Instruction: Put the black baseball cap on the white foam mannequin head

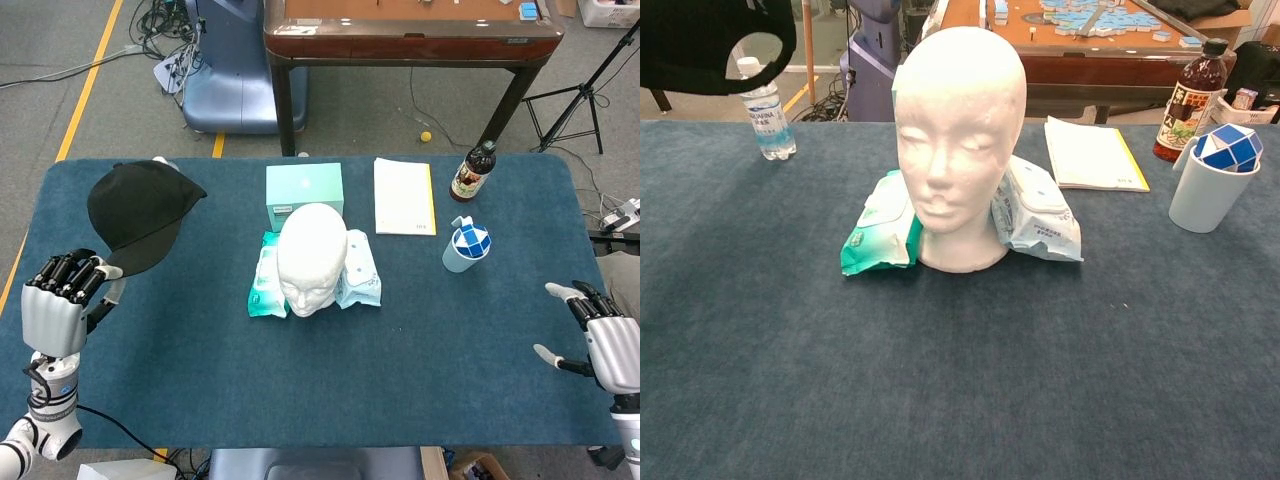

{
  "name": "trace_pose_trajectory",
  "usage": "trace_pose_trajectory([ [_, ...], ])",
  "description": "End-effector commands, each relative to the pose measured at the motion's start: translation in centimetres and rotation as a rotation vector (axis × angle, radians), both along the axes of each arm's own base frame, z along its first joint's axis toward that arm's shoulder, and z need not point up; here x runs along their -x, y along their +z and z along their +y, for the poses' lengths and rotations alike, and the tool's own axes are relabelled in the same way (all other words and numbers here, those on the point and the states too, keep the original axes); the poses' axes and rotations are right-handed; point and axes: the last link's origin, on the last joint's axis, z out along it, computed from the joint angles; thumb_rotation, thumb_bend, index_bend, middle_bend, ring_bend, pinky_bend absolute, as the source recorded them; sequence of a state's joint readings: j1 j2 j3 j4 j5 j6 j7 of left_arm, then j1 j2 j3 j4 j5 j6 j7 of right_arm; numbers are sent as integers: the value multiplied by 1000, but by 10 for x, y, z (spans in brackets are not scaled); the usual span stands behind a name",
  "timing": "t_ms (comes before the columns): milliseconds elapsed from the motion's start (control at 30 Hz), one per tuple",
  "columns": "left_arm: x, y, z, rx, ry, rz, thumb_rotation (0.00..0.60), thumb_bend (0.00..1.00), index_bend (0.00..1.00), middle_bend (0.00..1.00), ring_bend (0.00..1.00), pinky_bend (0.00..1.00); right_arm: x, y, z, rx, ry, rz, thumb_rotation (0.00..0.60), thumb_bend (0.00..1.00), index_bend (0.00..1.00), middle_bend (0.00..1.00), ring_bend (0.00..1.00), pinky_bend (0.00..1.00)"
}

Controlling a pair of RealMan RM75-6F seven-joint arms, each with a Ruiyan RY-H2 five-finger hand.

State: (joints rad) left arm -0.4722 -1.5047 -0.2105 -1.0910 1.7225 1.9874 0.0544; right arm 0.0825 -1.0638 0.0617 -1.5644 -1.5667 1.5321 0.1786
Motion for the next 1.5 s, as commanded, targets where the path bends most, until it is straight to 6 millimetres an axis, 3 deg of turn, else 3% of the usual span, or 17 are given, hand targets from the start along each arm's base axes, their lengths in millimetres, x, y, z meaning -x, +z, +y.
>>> trace_pose_trajectory([
  [33,-24,4,6,-9,-40,25,600,392,715,665,446,597,0,1,0,1,1,-2,600,0,219,293,157,244],
  [433,-91,-8,11,9,-146,11,600,392,725,677,455,610,2,7,2,17,2,-20,600,0,218,293,157,244],
  [1067,-163,-70,3,128,-269,34,600,392,730,685,459,618,7,18,3,47,-2,-59,600,0,218,294,157,244],
  [1267,-176,-90,0,162,-297,62,600,392,730,685,459,619,9,20,2,52,-8,-67,600,0,218,293,157,244],
  [1500,-169,-113,-7,207,-315,114,600,392,728,684,459,619,11,22,1,59,-15,-72,600,0,219,293,157,244],
])
